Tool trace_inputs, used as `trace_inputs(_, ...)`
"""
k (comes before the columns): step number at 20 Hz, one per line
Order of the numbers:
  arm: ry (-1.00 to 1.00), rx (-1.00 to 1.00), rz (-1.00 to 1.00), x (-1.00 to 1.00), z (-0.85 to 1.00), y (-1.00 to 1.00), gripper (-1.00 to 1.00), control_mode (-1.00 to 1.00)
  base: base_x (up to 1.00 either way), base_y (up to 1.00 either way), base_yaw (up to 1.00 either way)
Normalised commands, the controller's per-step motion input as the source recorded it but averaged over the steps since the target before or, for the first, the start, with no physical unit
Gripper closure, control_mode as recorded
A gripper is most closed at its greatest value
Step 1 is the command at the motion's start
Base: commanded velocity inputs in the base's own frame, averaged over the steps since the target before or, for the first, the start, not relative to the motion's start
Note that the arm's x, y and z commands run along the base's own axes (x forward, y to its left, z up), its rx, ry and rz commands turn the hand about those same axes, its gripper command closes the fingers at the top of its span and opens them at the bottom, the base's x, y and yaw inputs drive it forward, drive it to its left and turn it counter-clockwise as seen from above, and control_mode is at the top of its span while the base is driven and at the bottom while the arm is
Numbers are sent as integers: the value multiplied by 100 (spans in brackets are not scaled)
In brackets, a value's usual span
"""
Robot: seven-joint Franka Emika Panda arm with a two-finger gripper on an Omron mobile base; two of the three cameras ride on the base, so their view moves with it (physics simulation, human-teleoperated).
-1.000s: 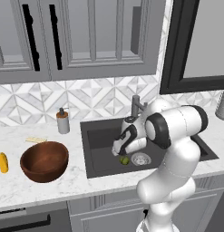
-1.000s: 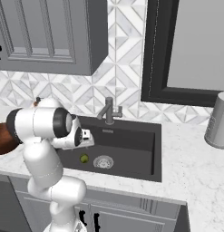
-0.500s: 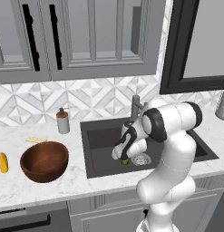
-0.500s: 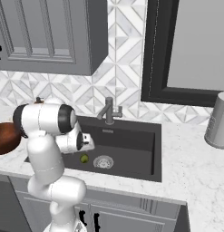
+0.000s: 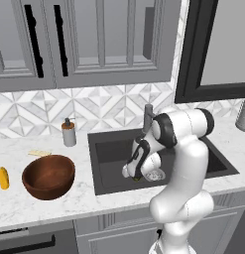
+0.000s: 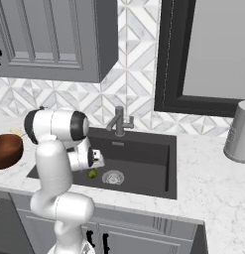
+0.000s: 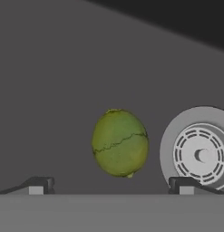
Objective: Pick the lime from the sink and place it in the bowl. Then pick the bowl and place it in the microwave. Then close the microwave door and press the start button.
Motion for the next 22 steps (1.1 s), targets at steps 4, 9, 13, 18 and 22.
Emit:
trace_inputs(4,0,0,0,33,-21,0,-100,-100,0,0,0)
trace_inputs(9,0,0,0,6,-25,0,-100,-100,0,0,0)
trace_inputs(13,2,0,0,1,-31,0,-100,-100,0,0,0)
trace_inputs(18,0,0,0,7,-29,0,-100,-100,0,0,0)
trace_inputs(22,0,0,0,1,-23,1,100,-100,0,0,0)
